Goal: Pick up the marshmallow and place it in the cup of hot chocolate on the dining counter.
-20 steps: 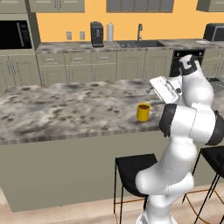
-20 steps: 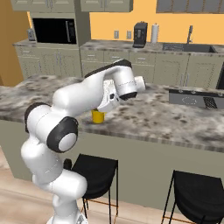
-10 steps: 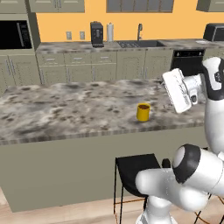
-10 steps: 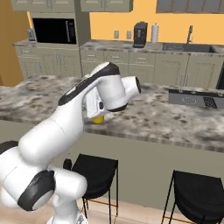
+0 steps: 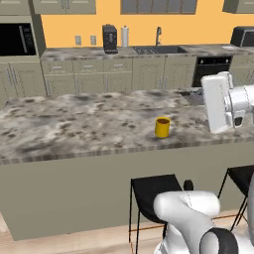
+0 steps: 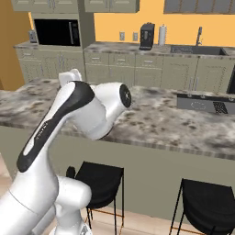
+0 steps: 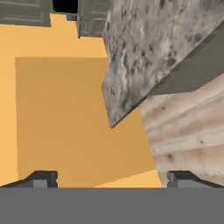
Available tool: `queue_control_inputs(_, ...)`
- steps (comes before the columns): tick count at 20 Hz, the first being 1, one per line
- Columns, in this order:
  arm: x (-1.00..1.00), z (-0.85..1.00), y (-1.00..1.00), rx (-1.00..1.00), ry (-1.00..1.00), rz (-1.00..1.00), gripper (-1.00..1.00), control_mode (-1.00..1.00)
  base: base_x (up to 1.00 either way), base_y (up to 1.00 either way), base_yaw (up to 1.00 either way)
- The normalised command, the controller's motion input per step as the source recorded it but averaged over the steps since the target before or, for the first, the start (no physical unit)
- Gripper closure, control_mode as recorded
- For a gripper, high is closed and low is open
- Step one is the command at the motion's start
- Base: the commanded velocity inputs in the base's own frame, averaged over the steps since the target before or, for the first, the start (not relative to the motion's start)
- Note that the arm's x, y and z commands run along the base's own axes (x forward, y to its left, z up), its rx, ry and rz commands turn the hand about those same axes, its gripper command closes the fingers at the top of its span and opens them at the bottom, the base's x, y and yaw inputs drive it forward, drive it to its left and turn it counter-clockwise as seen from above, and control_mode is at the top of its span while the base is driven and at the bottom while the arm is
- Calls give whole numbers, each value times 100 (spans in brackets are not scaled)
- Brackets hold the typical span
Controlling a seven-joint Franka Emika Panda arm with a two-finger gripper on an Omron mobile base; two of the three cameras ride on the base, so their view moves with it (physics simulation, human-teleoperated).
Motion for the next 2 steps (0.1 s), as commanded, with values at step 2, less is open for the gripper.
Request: queue_control_inputs(2, -100, 37, 11, -6, -50, 2, -100, -100, 0, 0, 0)
